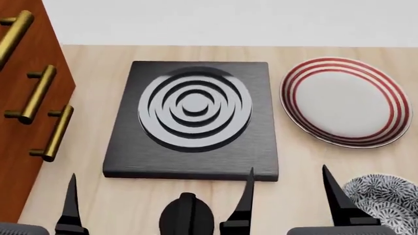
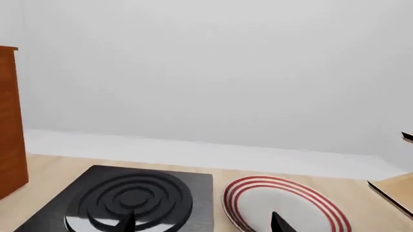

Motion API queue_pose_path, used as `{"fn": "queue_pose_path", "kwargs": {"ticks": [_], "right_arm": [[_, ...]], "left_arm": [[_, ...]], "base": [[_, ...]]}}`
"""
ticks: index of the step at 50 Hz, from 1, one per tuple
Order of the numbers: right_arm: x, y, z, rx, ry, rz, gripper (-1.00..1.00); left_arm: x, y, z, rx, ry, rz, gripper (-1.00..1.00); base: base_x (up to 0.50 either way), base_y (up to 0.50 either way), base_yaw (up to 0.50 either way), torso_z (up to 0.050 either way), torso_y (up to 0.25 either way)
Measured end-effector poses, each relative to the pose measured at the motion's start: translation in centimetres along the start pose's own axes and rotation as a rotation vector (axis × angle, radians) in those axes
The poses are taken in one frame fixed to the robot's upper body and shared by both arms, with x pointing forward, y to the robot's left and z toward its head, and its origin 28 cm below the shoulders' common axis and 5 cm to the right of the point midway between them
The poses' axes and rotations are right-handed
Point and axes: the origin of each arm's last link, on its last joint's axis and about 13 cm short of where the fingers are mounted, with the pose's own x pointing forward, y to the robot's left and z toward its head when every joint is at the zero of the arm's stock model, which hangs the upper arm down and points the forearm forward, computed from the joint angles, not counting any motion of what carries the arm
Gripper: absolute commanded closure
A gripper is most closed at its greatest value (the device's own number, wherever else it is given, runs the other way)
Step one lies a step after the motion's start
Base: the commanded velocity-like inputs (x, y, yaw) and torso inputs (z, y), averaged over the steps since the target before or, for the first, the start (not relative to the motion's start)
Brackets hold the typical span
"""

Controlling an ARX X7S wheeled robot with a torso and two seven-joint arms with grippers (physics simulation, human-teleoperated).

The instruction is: Pick up the cream cheese and put it in the bowl.

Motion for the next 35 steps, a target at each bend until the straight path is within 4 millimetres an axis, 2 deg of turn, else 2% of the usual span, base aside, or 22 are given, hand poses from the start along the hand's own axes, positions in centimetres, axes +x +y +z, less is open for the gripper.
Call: {"fn": "queue_pose_path", "kwargs": {"ticks": [16,27,35], "right_arm": [[0.01,0.03,-0.08,0.001,-0.002,0.004,-1.0],[0.03,0.05,-0.15,-0.002,-0.003,0.008,-1.0],[0.04,0.05,-0.2,-0.004,-0.002,0.009,-1.0]], "left_arm": [[-0.06,-0.04,-0.05,0.0,-0.008,-0.003,-1.0],[-0.09,-0.04,-0.05,-0.001,-0.013,-0.004,-1.0],[-0.21,0.0,0.01,-0.006,-0.02,0.0,-1.0]], "base": [[0.0,0.0,0.0,0.004,-0.189],[0.0,0.0,0.0,0.004,-0.103],[0.0,0.0,0.0,0.001,-0.006]]}}
